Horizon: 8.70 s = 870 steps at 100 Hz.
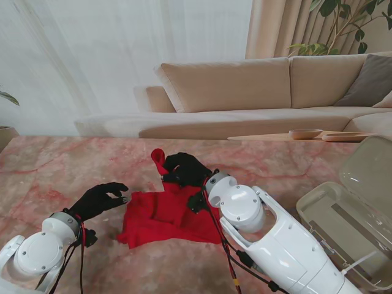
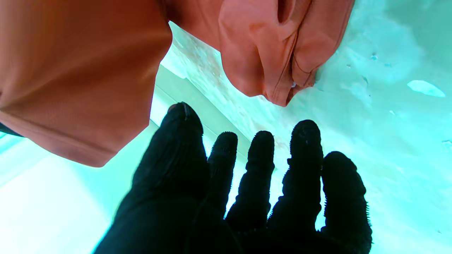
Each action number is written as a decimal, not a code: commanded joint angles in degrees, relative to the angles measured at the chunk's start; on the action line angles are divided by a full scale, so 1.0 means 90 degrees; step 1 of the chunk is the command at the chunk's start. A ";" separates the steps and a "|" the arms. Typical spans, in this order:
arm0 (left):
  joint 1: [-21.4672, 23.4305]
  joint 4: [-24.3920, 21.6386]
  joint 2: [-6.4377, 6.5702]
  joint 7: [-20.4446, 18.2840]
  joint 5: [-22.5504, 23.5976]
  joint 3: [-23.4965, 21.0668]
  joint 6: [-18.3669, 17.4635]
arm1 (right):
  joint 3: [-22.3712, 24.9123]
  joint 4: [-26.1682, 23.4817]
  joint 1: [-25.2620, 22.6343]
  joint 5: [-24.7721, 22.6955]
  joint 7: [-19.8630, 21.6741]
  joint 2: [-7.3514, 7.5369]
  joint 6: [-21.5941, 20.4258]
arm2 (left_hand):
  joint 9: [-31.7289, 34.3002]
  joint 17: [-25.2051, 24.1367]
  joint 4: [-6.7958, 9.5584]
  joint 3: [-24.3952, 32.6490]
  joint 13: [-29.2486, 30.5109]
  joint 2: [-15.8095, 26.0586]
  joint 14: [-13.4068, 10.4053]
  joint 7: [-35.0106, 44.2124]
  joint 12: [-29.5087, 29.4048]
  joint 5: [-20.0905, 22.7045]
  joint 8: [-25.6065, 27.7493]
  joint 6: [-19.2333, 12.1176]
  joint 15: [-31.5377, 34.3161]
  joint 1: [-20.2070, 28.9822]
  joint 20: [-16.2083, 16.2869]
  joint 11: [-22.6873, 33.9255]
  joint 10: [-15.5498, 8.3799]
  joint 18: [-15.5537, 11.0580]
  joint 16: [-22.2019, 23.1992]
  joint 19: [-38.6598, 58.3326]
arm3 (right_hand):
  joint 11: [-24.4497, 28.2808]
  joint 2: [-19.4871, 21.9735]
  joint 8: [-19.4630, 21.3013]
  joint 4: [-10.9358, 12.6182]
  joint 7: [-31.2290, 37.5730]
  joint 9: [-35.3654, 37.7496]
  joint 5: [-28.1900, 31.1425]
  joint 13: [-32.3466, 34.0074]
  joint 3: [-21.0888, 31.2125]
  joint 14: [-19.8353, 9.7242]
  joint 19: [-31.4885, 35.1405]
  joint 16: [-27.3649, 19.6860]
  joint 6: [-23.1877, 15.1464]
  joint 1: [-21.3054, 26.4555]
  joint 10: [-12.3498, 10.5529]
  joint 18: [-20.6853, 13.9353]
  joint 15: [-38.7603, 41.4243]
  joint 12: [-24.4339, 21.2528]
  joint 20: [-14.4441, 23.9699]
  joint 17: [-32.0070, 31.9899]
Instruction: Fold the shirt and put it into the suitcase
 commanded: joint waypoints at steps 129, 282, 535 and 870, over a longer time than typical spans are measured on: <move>0.0310 -0.0218 -0.0036 0.0095 0.0042 -0.0253 0.0265 | -0.1833 0.2332 0.1448 0.0678 0.0200 -0.0899 -0.0392 | 0.0009 -0.0016 0.0109 -0.0273 -0.0034 0.0288 0.0152 -0.0229 -0.0095 0.0276 -0.0090 -0.0047 -0.0146 0.0238 -0.0065 -0.0201 0.0050 0.0151 -0.0071 -0.0046 | 0.0151 0.0105 -0.0442 -0.0405 0.0045 -0.0093 0.0033 0.0033 -0.0149 0.0145 0.0226 0.0060 -0.0389 0.0219 -0.0033 -0.0074 -0.0023 -0.0227 -0.0010 -0.0095; -0.0492 0.0002 0.0078 -0.0412 -0.0214 0.0485 -0.0012 | 0.0861 -0.0424 -0.1342 -0.2109 -0.0348 0.0221 0.0340 | 0.0024 -0.0130 0.0109 -0.0271 -0.0148 0.0298 0.0093 -0.0235 -0.0377 0.0307 -0.0073 -0.0098 -0.0897 0.0230 -0.0244 -0.0488 0.0064 0.0190 -0.0845 -0.0402 | -0.0951 0.1607 -0.1688 -0.1291 -0.3482 0.0017 0.0277 -0.0512 -0.2440 0.0387 -0.1005 -0.0245 -0.0388 -0.0273 0.0020 -0.0350 -0.1070 -0.1186 0.0453 0.1655; -0.1609 0.0784 0.0095 -0.0567 -0.0484 0.1735 -0.0465 | 0.1947 -0.1316 -0.2827 -0.4093 0.0020 0.0578 0.0982 | -0.0066 -0.0168 0.0108 -0.0260 -0.0223 0.0286 -0.0002 0.0043 -0.0608 0.0117 -0.0022 -0.0119 -0.0873 0.0316 -0.0392 -0.0489 0.0003 0.0146 -0.1044 -0.0557 | -0.0090 0.2196 -0.1297 -0.1176 -0.3248 0.1283 0.0845 0.0799 -0.3167 0.0295 -0.0124 -0.0205 -0.0681 -0.0708 -0.0098 0.0435 -0.0460 -0.0334 -0.0410 0.0169; -0.0273 0.0260 0.0176 -0.0760 -0.0060 0.0661 -0.0015 | 0.0911 -0.0007 -0.2015 -0.3186 -0.0455 0.0336 0.1396 | -0.0067 -0.0194 0.0114 -0.0265 -0.0236 0.0339 0.0073 -0.0084 -0.0656 0.0121 -0.0007 -0.0114 -0.0832 0.0267 -0.0368 -0.0578 0.0072 0.0198 -0.0995 -0.0591 | 0.0783 0.0176 -0.0563 -0.0165 0.0356 0.0624 0.0447 0.0083 -0.0067 -0.0117 0.0026 0.0645 -0.0732 0.0224 -0.0302 0.0012 0.0636 0.1343 0.0149 -0.0334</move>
